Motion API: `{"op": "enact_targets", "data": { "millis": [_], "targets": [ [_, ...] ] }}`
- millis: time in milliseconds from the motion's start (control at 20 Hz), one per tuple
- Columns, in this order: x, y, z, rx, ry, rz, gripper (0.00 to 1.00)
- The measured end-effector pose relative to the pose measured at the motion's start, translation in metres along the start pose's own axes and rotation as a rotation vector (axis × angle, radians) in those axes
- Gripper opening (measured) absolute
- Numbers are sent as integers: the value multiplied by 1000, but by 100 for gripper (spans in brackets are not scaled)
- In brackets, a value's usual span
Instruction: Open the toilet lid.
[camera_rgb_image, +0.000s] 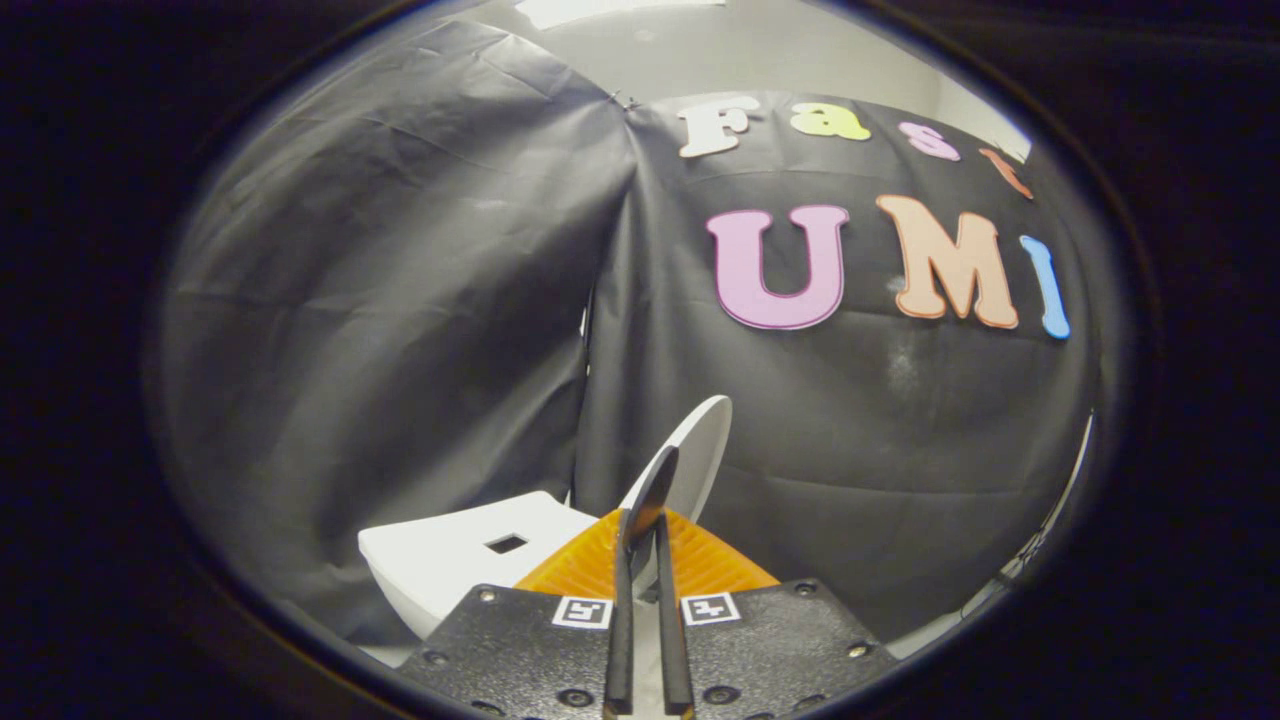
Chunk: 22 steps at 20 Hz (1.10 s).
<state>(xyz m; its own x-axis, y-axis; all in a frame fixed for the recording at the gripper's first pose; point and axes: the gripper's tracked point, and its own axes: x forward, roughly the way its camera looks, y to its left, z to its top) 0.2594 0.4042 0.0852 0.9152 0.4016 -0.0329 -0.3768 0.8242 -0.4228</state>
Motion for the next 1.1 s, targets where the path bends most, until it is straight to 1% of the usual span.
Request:
{"op": "enact_targets", "data": {
  "millis": [350, 600, 850, 1100],
  "targets": [
    [16, 41, 4, 6, -22, 60, 11],
    [27, 65, 6, 54, -26, 113, 11],
    [34, 88, 8, 91, -20, 136, 11],
    [42, 107, 8, 84, 10, 156, 12]
  ]
}}
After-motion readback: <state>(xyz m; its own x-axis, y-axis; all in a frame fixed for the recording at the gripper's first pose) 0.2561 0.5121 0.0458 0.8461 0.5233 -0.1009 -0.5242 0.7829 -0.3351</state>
